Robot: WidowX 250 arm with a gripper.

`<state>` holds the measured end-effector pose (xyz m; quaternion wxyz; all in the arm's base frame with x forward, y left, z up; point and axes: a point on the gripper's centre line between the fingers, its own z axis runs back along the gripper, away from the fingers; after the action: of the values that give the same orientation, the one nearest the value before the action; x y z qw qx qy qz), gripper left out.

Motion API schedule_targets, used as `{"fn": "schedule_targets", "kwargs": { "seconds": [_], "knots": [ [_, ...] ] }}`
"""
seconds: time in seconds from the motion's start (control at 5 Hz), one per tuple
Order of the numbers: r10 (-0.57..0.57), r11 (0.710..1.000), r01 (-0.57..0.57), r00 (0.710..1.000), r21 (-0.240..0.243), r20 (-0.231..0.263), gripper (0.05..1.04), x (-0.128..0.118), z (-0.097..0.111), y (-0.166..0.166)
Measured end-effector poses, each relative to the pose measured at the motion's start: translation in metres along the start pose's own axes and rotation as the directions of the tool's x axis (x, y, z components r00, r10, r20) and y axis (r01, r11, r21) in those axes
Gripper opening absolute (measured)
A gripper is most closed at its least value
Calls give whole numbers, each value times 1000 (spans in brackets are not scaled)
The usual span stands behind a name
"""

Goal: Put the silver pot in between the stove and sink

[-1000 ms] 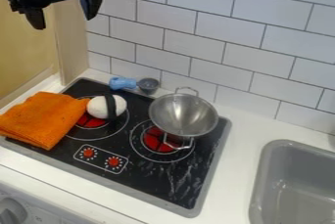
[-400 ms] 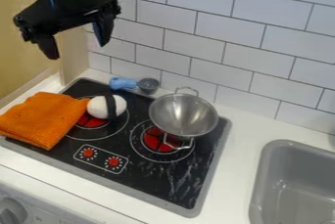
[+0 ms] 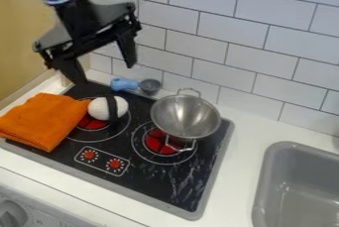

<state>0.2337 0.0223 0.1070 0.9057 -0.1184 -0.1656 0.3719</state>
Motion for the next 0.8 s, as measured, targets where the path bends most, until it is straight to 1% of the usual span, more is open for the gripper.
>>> {"fn": "schedule_targets", "kwargs": {
  "seconds": [0.2, 0.6, 0.8],
  "knots": [
    [-9, 1000, 8, 998, -7, -62, 998, -12, -16, 4],
    [17, 999, -20, 996, -33, -86, 998, -12, -41, 2],
    [22, 999, -26, 997, -48, -71, 998, -11, -54, -1]
  ]
}}
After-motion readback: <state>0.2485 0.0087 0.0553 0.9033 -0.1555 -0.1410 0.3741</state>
